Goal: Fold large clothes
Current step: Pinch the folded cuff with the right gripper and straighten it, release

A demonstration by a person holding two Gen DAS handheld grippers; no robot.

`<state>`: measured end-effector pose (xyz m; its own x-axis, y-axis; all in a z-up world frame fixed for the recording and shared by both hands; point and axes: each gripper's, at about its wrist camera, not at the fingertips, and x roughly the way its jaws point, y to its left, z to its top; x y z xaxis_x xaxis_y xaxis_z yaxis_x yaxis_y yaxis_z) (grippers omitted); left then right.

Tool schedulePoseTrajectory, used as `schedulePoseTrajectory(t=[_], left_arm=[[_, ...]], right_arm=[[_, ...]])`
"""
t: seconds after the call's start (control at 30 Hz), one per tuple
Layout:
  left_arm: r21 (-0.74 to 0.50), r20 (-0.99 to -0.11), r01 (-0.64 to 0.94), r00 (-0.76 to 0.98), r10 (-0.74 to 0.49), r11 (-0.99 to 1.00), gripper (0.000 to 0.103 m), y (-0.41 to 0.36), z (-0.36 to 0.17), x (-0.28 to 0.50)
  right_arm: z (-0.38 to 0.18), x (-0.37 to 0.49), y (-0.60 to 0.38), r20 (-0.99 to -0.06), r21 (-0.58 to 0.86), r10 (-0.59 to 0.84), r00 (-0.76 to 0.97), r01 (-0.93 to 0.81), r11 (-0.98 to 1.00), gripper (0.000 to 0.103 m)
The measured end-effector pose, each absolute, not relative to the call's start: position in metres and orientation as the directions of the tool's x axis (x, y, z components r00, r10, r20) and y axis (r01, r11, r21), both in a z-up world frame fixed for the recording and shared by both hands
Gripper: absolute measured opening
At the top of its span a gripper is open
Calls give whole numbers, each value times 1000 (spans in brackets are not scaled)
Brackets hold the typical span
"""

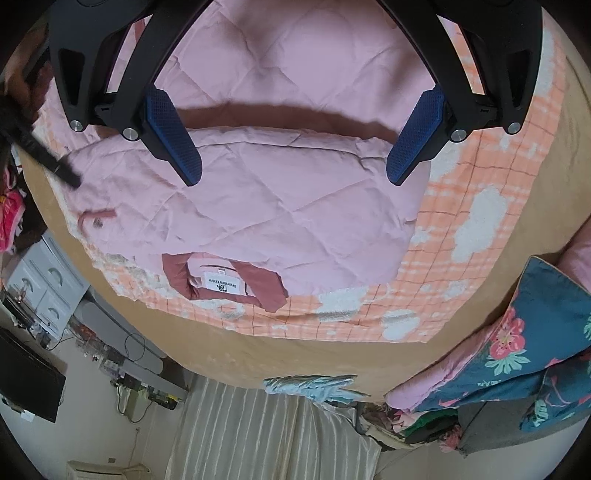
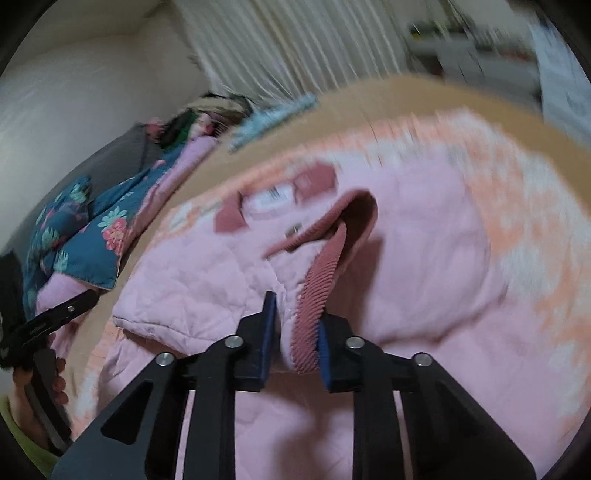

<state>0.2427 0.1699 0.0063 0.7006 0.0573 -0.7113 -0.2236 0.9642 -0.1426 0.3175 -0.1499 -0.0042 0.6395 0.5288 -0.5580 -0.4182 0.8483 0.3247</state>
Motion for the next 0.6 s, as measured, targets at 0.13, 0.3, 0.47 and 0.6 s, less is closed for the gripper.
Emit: schedulePoseTrajectory(t=[0.13,0.3,0.47,0.6], left_arm=[[-141,-711,-220,701,56,965,94,169,7,246],[-135,-723,-206,689,46,969,94,164,5,260],[-149,-736,-196,677,24,969,94,158,0,274],[-156,-747,-195,665,13,968,94,155,-4,283]], right_arm=[[28,317,-149,-474,191,506,720,-477,858,12],[19,335,-151,-498,112,440,747,-448,887,11],[-8,351,-154,-574,128,386,723,-386,913,11],[-24,358,-158,-630,170,373,681,-348,922,12]])
